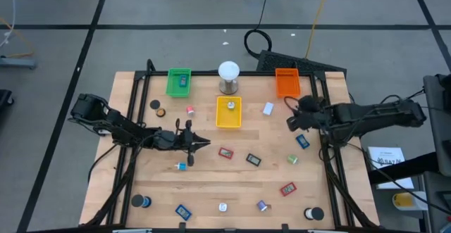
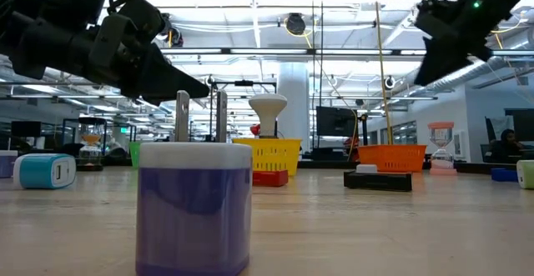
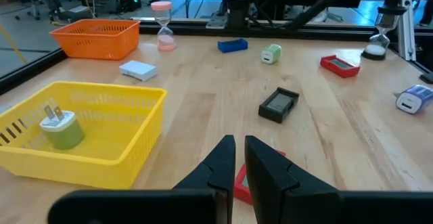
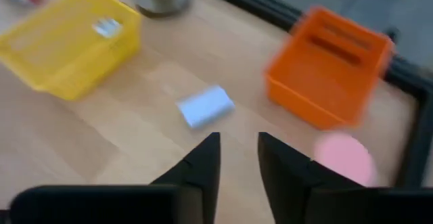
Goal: Pick & Place Office items
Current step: Put the pink white hourglass into the orange bin
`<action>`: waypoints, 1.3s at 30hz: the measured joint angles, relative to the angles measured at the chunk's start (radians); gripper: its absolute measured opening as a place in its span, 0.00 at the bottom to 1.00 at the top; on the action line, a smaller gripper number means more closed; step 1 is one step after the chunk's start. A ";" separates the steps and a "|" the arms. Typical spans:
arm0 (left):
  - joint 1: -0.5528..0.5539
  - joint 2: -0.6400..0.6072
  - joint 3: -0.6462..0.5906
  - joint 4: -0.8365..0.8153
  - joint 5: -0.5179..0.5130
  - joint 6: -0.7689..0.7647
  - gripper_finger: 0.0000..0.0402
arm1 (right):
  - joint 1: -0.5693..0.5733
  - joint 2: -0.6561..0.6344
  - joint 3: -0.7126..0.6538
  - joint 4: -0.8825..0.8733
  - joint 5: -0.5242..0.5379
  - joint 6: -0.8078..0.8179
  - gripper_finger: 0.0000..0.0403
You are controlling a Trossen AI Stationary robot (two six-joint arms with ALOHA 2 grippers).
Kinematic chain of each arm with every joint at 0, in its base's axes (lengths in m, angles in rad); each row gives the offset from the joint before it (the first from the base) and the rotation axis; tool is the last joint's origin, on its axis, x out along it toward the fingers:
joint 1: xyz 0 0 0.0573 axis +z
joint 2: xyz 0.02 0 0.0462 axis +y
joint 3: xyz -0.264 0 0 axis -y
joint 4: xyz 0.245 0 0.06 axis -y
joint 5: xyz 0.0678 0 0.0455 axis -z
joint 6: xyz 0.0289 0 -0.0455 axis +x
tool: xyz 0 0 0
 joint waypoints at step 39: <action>0.001 0.000 -0.001 0.003 0.000 -0.001 0.09 | -0.647 0.207 0.000 0.014 -0.302 -0.298 0.78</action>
